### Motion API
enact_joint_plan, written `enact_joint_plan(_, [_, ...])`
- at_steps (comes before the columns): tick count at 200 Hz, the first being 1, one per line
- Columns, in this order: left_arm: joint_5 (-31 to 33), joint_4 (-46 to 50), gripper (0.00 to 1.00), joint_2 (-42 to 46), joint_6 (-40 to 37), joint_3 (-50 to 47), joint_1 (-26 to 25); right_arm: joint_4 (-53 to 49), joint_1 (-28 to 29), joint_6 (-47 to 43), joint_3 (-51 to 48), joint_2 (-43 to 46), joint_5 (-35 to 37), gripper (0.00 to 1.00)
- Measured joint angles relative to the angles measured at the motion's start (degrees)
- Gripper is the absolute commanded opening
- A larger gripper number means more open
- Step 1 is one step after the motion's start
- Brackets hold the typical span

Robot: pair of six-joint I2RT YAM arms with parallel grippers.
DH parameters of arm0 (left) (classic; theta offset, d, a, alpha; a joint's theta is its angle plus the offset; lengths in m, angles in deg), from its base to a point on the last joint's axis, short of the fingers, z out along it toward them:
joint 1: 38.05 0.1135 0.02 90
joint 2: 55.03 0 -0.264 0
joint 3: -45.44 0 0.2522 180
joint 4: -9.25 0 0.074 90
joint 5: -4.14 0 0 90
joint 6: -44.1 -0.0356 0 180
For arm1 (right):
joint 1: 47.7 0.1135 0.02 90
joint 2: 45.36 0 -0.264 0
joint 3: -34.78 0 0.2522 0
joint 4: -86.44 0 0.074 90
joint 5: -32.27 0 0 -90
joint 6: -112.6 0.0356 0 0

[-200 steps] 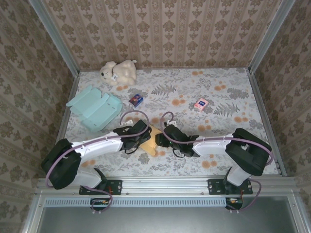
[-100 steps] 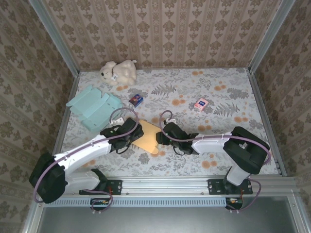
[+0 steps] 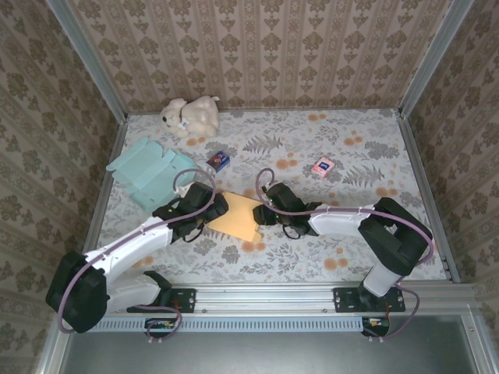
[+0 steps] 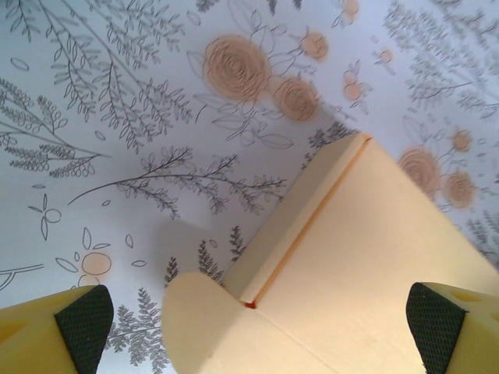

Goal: Fold the paper box

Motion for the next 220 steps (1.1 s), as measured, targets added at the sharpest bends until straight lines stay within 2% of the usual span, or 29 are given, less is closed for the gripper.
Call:
enact_joint_plan(41, [0.1,1.4,1.00,0.8,-0.5,0.7,0.0,-0.6,0.0,-1.7,1.3,-1.0,-1.9,0.51])
enact_joint_plan(108, [-0.9,-1.2,1.00,-0.3,-7.1,0.6,0.0,-2.1,0.0,-3.7,2.4,-1.3,-2.1,0.50])
enact_joint_plan(155, [-1.9,-0.9,1.00,-9.2,-8.2,2.3,0.0,-2.3,0.0,-4.4,2.6,-1.3,-2.1,0.50])
enact_joint_plan(187, [-5.5,-0.7,1.00,-17.3,-7.7,6.9,0.0,-2.8,0.0,-4.6,2.7,-1.3,-2.1,0.50])
enact_joint_plan(220, [-8.0,-2.3,1.00,-19.4,-5.5,7.5,0.1,-3.0,-0.1,-4.7,2.7,-1.3,-1.9,0.50])
